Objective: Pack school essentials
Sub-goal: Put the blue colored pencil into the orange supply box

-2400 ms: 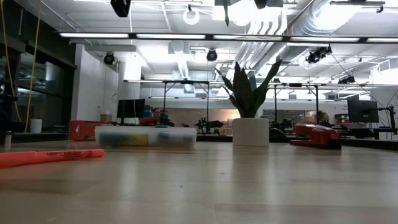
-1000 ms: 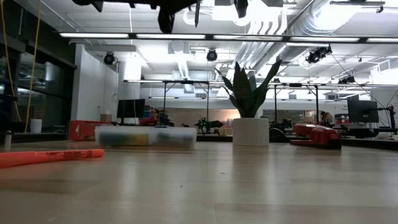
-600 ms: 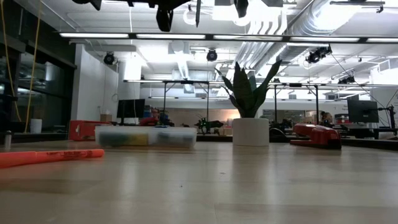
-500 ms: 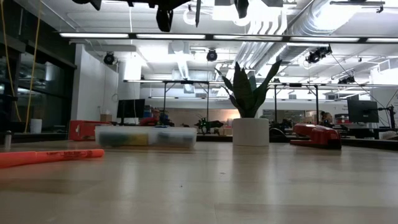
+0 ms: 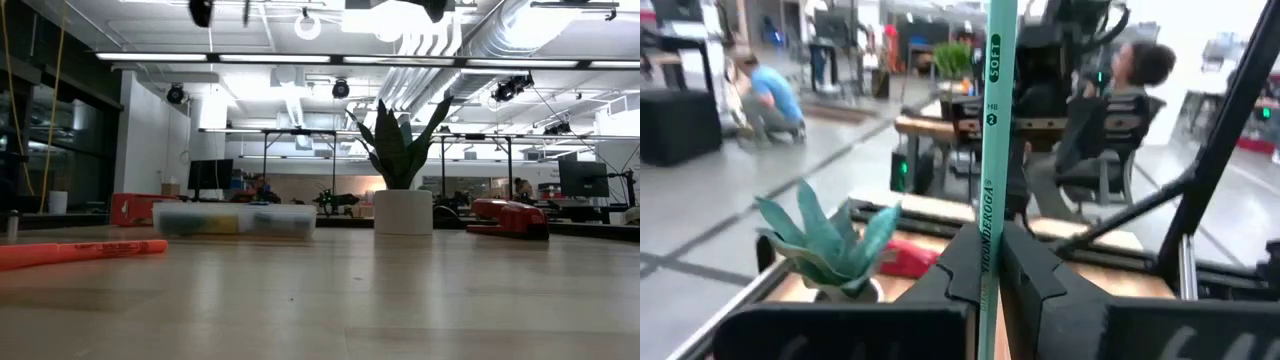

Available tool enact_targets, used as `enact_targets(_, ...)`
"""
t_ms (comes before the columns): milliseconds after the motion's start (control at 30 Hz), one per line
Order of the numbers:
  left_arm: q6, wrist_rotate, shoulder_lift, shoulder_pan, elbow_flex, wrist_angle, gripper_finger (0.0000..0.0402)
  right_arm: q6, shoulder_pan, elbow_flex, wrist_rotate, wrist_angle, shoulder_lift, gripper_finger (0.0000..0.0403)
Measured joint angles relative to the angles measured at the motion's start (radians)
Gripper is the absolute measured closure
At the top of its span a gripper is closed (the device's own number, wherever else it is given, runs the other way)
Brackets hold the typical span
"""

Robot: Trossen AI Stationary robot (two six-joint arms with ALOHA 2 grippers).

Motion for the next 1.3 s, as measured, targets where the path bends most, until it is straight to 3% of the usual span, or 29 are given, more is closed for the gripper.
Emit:
enact_targets(167,-0.027,-0.080,-0.148,-0.035,-0.100,0.007,0.0401,0.029,0.021,-0.127,0.085,0.125,-0.117,0.0187)
enact_targets(333,-0.060,-0.091,-0.206,-0.072,-0.170,0.016,0.0401,0.007,0.047,-0.249,0.090,0.331,-0.176,0.0190)
enact_targets(467,-0.061,-0.091,-0.206,-0.083,-0.170,0.017,0.0401,-0.067,0.060,-0.274,0.089,0.350,-0.176,0.0190)
enact_targets(733,-0.094,-0.122,-0.197,-0.082,-0.163,-0.008,0.0401,-0.063,0.060,-0.274,0.084,0.354,-0.171,0.0190)
enact_targets(967,-0.046,-0.153,0.006,0.017,0.034,-0.388,0.0401,-0.041,0.057,-0.274,0.082,0.353,-0.171,0.0190)
enact_targets(1133,0.122,-0.123,0.241,0.132,0.180,-0.674,0.0401,-0.011,0.057,-0.274,0.082,0.332,-0.171,0.0190)
enact_targets(1300,0.311,-0.213,0.486,0.195,0.277,-0.851,0.0401,-0.003,0.057,-0.274,0.100,0.319,-0.171,0.0190)
